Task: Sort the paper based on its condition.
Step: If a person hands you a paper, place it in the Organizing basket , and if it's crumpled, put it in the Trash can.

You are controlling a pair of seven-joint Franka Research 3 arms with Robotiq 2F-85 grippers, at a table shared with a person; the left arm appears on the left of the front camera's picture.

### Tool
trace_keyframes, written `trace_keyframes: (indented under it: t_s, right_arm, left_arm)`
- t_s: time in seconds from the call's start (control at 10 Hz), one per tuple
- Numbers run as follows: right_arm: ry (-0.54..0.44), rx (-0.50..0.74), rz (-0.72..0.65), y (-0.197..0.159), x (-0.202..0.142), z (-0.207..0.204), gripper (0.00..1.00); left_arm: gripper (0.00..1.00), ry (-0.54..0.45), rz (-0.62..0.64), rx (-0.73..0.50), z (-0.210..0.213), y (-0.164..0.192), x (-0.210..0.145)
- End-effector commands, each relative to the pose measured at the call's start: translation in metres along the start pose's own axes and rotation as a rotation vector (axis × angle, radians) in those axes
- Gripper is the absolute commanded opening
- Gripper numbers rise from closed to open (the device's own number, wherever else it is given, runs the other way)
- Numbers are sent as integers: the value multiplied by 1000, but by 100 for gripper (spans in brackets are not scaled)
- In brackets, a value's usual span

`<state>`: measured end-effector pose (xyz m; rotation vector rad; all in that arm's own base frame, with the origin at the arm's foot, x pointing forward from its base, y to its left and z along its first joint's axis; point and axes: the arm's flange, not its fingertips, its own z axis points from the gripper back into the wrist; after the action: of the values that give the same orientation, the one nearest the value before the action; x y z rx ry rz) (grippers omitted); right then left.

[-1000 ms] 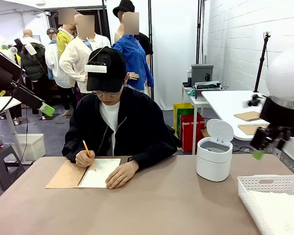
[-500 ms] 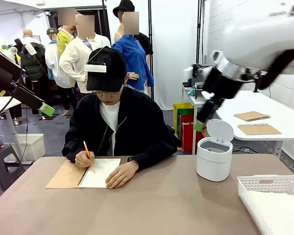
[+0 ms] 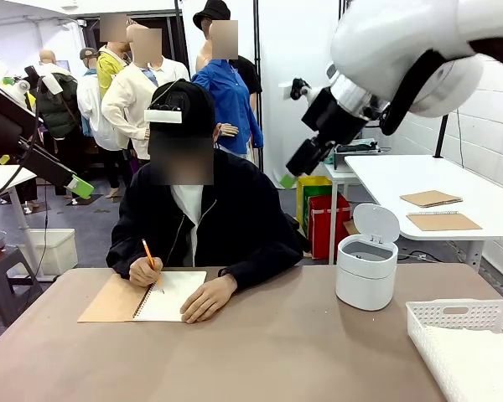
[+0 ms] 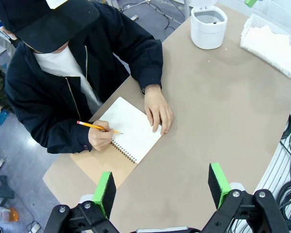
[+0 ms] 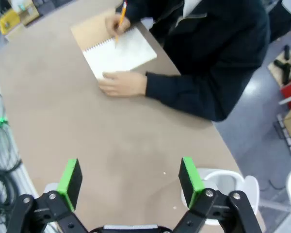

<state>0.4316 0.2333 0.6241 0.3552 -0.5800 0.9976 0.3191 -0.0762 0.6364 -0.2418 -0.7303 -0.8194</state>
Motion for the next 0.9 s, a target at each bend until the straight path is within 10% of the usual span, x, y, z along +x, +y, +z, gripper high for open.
trace_keyframes:
  t_s: [0.0, 0.8]
  right_arm:
    - [-28, 49, -61, 8, 1, 15, 100]
    - [-35, -92, -81, 57, -14, 48, 100]
  left_arm:
    - [100, 2, 11, -2, 0, -1, 1]
    - [100, 2, 11, -2, 0, -1, 1]
